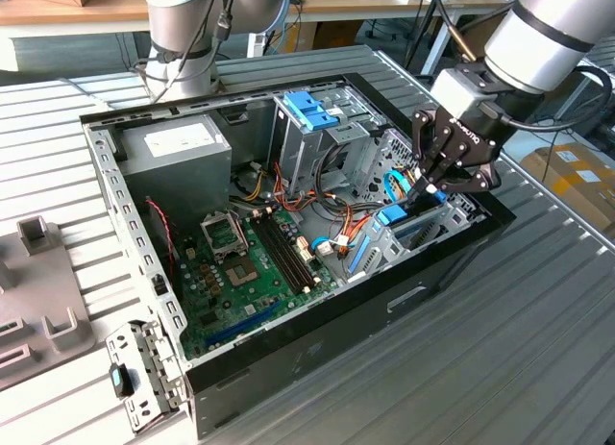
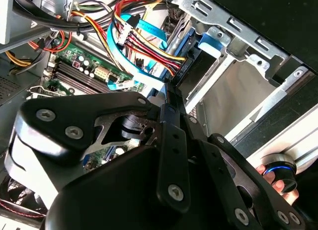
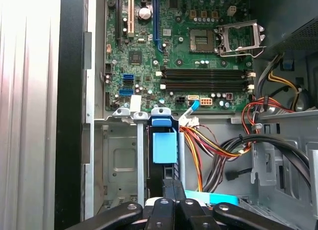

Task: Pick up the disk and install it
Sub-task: 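Insert the second disk wire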

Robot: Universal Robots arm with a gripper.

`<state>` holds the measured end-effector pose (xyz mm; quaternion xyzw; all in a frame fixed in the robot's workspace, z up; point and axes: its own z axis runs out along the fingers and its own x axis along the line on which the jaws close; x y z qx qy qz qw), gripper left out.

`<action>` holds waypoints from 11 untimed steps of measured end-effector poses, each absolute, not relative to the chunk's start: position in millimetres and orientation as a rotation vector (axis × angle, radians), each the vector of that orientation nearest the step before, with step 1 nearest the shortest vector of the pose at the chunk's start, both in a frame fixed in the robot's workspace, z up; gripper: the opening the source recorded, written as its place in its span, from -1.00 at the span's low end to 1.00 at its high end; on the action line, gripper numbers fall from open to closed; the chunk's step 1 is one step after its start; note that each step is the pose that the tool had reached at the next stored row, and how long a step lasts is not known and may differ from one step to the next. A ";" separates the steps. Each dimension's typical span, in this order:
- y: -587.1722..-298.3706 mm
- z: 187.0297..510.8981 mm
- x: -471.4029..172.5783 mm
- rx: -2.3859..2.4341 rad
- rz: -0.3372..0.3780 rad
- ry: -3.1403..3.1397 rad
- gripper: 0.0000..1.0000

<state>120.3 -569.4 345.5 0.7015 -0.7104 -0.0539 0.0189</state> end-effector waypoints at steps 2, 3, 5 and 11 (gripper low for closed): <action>-570.9 344.0 120.2 2.177 -0.168 -2.205 -0.79; -571.1 343.9 120.2 2.177 -0.169 -2.205 -0.79; -571.2 344.9 120.3 2.177 -0.169 -2.205 -0.79; -571.2 353.0 124.0 2.177 -0.169 -2.205 -0.79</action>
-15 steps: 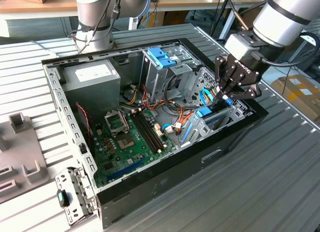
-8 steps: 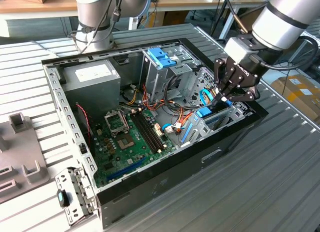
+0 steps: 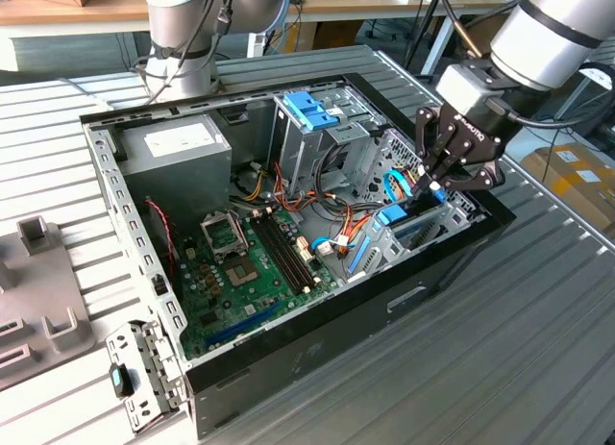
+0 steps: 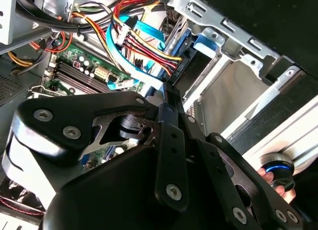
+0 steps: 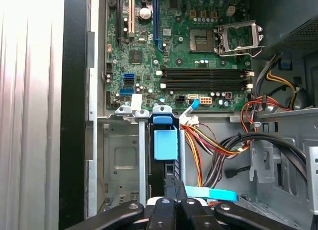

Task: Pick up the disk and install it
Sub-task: 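Insert the second disk wire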

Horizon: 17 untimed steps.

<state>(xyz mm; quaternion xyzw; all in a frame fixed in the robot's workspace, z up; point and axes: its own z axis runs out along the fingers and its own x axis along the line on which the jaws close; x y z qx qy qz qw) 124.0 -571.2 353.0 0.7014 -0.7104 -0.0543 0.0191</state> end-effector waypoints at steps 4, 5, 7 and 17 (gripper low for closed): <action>-571.2 355.0 130.2 2.177 -0.169 -2.205 -0.79; -571.2 355.4 133.0 2.177 -0.169 -2.205 -0.79; -571.2 355.8 139.5 2.177 -0.169 -2.205 -0.79; -571.2 358.0 160.2 2.176 -0.171 -2.204 -0.79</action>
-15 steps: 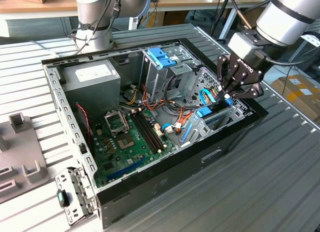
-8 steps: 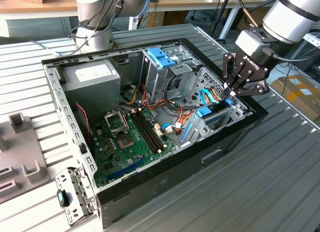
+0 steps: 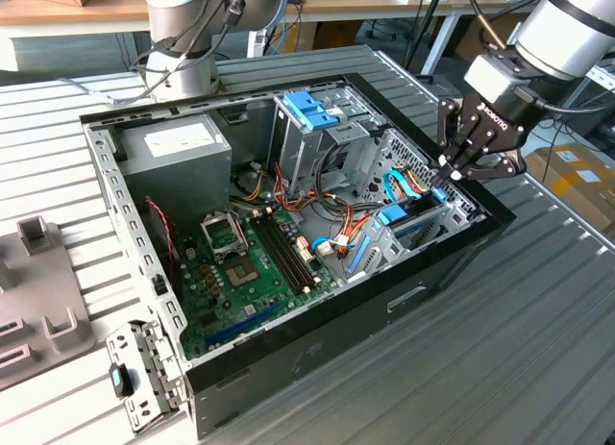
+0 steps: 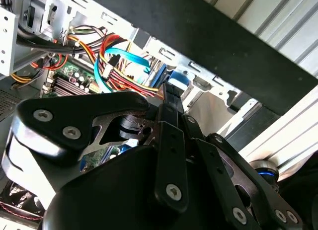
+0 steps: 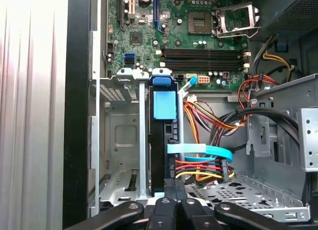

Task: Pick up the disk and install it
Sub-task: 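Insert the second disk wire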

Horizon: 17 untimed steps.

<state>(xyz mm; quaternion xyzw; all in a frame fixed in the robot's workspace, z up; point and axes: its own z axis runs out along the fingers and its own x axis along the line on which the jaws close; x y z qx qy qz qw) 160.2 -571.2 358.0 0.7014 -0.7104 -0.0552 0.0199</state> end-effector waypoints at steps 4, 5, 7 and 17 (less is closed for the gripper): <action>-571.2 361.7 164.6 2.176 -0.172 -2.204 -0.79; -571.2 362.4 166.0 2.176 -0.172 -2.204 -0.79; -571.2 363.7 168.4 2.176 -0.172 -2.204 -0.79; -571.2 366.3 173.3 2.177 -0.173 -2.204 -0.79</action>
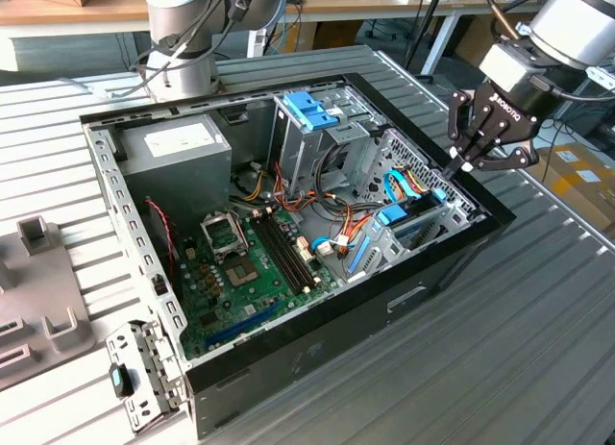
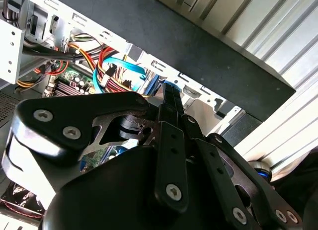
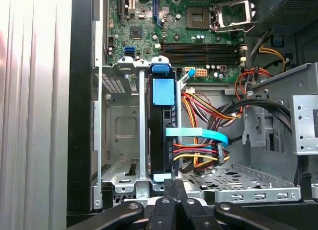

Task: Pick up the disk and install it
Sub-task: 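Insert the second disk wire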

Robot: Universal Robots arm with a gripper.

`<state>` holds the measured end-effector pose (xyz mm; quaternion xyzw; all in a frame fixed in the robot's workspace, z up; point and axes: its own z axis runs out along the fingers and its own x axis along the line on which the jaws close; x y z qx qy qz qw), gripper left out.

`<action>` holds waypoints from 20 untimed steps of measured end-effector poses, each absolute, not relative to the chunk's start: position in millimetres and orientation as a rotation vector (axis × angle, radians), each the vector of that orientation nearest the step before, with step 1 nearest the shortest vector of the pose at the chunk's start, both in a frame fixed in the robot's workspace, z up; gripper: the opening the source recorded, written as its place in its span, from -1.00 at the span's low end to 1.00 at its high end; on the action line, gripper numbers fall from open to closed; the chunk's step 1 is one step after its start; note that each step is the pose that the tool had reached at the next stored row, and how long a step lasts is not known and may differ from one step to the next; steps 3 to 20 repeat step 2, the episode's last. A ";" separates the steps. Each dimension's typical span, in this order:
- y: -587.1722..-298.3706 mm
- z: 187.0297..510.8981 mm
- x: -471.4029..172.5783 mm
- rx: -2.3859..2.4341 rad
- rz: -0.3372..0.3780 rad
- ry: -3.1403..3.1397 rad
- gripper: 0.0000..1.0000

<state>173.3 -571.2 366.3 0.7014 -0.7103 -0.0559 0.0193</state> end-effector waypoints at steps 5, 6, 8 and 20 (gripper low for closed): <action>-571.2 366.3 173.4 2.177 -0.173 -2.204 -0.79; -571.2 366.3 173.4 2.177 -0.173 -2.204 -0.79; -571.2 366.3 173.4 2.177 -0.173 -2.204 -0.79; -571.2 366.3 173.4 2.177 -0.173 -2.204 -0.79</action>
